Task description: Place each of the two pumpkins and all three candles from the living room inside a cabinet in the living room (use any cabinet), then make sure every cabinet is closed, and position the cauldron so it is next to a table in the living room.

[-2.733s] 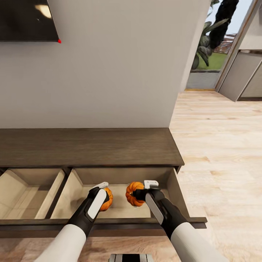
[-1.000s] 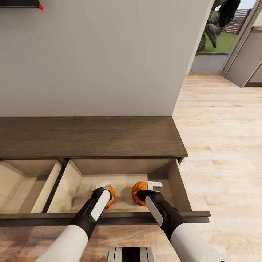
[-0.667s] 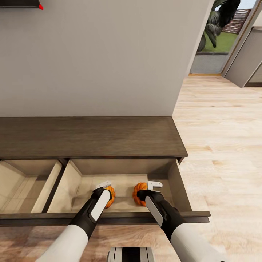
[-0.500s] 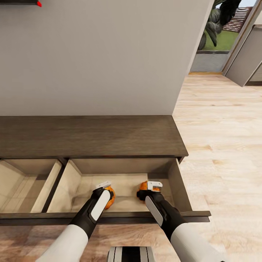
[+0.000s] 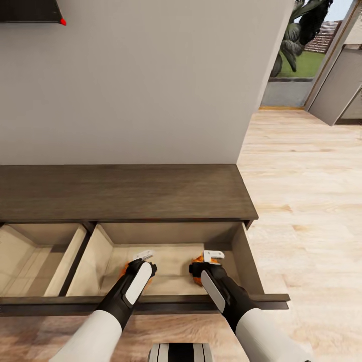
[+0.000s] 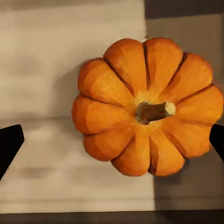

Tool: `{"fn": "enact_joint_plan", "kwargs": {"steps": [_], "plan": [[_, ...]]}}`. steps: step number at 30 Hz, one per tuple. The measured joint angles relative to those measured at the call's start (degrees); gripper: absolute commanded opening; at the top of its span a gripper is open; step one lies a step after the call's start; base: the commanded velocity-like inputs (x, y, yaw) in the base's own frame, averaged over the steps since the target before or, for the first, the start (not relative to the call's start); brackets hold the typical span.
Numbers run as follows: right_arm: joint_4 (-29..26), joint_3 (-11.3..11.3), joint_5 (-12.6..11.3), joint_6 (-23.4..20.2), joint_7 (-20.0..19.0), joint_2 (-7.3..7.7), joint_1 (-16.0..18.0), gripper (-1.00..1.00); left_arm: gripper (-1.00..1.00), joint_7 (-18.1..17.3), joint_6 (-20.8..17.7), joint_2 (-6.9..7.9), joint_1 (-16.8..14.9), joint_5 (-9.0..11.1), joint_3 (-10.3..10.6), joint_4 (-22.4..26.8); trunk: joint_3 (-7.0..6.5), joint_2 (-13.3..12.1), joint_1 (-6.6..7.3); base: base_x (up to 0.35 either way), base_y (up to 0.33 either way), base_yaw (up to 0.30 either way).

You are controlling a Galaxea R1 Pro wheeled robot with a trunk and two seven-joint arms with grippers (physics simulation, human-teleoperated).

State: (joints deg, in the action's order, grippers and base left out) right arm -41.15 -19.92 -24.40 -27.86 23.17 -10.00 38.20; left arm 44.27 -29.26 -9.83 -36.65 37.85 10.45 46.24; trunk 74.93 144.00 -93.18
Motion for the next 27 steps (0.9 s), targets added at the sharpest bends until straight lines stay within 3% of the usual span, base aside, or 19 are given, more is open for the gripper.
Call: {"fn": "enact_joint_plan", "kwargs": {"steps": [15,27], "plan": [[-1.75,0.28,-0.53,-2.77,-0.14,0.00,-0.04,1.00,1.00,-0.01,-1.35,0.05,-0.02,0.11,-0.27,2.68,-3.33,-0.20,0.39,-0.002,0.000,0.000],[-2.98,0.25,-0.28,-2.87,-0.14,0.00,-0.18,1.00,1.00,-0.01,-1.38,0.05,-0.03,0.11,-0.40,2.90,-5.98,-0.36,0.67,-0.121,0.000,0.000]]}}
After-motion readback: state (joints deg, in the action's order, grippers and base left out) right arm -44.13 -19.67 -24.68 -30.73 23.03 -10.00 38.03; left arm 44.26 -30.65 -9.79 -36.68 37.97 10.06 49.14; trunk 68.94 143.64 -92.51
